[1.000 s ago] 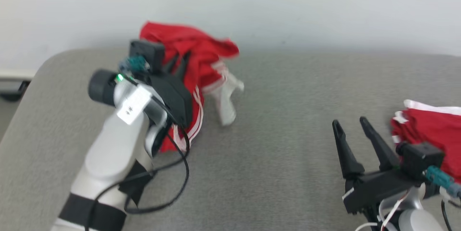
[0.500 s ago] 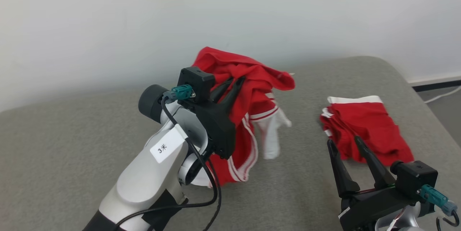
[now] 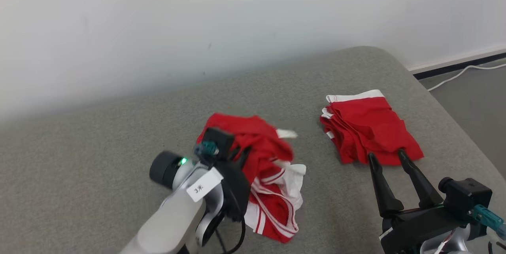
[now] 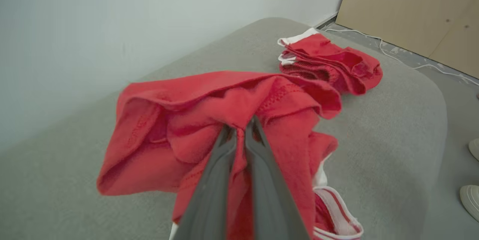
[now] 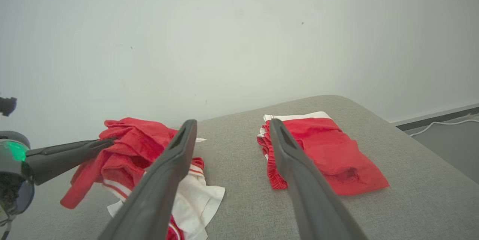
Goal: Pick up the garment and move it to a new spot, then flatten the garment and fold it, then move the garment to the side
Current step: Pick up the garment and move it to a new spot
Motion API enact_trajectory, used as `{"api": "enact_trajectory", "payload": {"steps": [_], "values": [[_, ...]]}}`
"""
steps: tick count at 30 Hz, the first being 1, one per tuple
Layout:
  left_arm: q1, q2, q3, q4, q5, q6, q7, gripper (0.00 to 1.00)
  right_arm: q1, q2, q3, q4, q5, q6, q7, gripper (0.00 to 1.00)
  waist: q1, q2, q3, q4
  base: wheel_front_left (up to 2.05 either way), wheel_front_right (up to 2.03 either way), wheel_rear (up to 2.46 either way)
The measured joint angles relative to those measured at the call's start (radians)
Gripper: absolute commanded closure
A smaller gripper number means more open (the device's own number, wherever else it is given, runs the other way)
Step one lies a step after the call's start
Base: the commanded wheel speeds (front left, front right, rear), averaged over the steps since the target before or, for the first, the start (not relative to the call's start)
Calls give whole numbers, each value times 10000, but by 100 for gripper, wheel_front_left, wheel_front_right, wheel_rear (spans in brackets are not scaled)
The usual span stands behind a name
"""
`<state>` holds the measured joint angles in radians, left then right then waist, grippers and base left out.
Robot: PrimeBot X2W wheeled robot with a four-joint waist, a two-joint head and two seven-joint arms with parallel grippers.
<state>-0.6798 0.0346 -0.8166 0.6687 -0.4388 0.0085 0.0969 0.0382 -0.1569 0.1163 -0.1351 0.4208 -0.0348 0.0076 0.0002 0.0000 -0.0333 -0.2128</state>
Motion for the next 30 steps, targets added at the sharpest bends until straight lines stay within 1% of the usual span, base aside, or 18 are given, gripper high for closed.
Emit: {"api": "enact_trajectory", "payload": {"steps": [3, 6, 7, 8, 9, 10, 15, 21, 30], "values": [[383, 96, -8, 508, 44, 0, 40, 100, -9, 4, -13, -4, 0, -2, -48, 0, -1, 0, 66, 163, 0, 0, 0], [457, 374, -48, 913, 92, -4, 94, 100, -8, 0, -59, -8, 2, -2, -84, 0, -1, 0, 108, 360, 0, 0, 0], [486, 481, -46, 1009, 100, -10, 94, 82, -10, 2, -54, -6, 2, -2, -88, 0, -1, 0, 117, 432, 0, 0, 0], [552, 591, -59, 1089, 134, -19, 92, 60, -11, 10, -46, 0, 2, -2, -88, 0, -1, 0, 123, 504, 0, 0, 0], [632, 654, -75, 1231, 226, -67, 94, 13, -13, 13, -44, 8, 2, -2, -90, 0, -1, 0, 126, 579, 0, 0, 0], [716, 704, -81, 1321, 270, -88, 94, 0, -17, 15, -44, 19, 2, -2, -90, 0, -1, 1, 127, 651, 0, 0, 0], [980, 777, -8, 1638, 259, -59, 77, 0, -17, 15, -38, 102, 2, -2, -94, 0, -1, 0, 81, 1015, 0, 0, 0], [1070, 993, 182, 1870, 176, 13, -119, 0, -1, 13, -25, 222, 4, -2, -127, 0, -1, 0, -84, 1385, 0, 0, 0], [1228, 738, -8, 1513, 174, -13, -552, 0, 206, 13, -4, 334, 21, -2, -169, 0, -2, 0, -431, 1855, 0, 0, 0]]}}
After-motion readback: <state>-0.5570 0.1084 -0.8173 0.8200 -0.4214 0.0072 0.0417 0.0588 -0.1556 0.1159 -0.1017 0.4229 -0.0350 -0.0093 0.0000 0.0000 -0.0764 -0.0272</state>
